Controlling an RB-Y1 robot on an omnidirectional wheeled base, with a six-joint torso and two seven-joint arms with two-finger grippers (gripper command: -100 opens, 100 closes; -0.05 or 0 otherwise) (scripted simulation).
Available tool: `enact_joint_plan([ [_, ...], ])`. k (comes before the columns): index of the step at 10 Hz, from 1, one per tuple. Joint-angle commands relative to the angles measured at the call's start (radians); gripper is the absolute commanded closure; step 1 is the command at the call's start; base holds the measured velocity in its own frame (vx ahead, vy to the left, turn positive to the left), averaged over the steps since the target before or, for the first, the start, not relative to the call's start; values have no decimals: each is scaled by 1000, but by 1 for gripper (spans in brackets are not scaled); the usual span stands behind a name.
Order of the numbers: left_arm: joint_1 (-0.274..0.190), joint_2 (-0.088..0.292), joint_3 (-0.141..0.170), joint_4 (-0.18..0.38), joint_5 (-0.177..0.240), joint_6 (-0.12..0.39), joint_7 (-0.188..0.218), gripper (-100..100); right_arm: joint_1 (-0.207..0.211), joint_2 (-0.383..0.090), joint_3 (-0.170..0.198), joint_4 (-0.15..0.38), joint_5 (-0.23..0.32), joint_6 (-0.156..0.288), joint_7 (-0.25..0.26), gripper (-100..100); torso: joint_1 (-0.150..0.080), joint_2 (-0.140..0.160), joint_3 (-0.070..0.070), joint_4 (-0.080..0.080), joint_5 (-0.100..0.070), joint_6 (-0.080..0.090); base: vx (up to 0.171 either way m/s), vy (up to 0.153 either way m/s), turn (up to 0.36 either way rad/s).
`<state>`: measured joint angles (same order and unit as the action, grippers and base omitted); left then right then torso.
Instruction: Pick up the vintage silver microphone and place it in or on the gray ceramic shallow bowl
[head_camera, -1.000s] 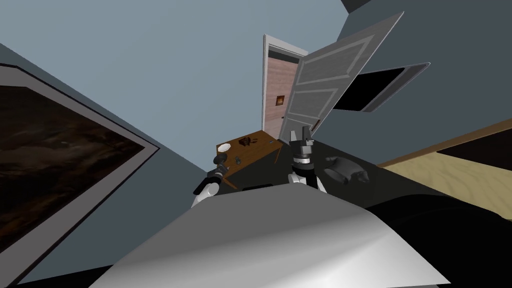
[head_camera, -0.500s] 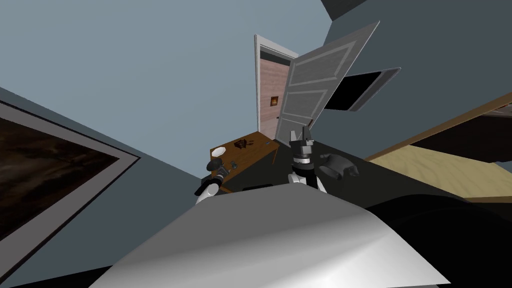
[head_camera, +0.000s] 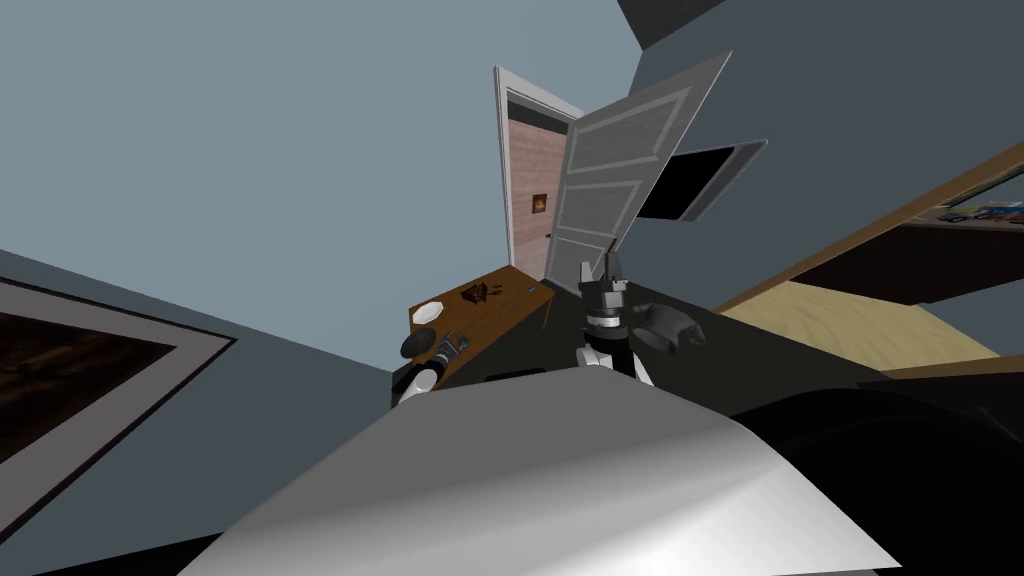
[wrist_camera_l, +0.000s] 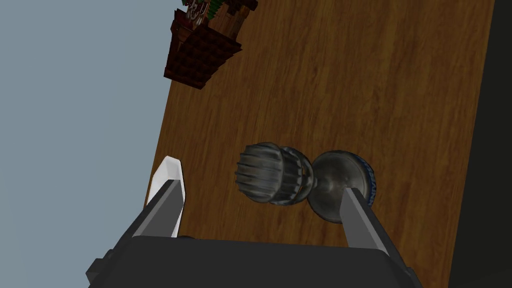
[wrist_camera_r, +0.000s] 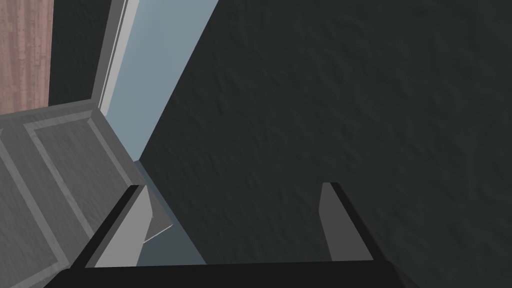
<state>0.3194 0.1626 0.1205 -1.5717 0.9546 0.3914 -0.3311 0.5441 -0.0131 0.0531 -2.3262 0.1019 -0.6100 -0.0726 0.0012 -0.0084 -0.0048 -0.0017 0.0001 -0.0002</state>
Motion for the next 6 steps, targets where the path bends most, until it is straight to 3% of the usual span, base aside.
enact_joint_plan([
  [1,0,0,0,0,0,0,0,-100,0,0,0,0,0,0,0,0,0,0,0,0,0,0,60,13,-19],
  [2,-1,0,1,3,1,3,-1,0,0,0,0,0,0,0,0,0,-1,3,2,0,0,0,11,3,3],
  [3,-19,-13,-8,32,-13,-21,2,-100,0,0,0,0,0,0,0,0,-2,6,4,1,0,0,28,23,-48],
  [5,-24,-13,-10,39,-13,-23,2,-100,0,0,0,0,0,0,0,0,0,6,3,1,0,0,26,35,-35],
  [6,-25,-13,-12,41,-13,-28,1,100,0,0,0,0,0,0,0,0,-1,7,4,1,0,0,0,0,0],
])
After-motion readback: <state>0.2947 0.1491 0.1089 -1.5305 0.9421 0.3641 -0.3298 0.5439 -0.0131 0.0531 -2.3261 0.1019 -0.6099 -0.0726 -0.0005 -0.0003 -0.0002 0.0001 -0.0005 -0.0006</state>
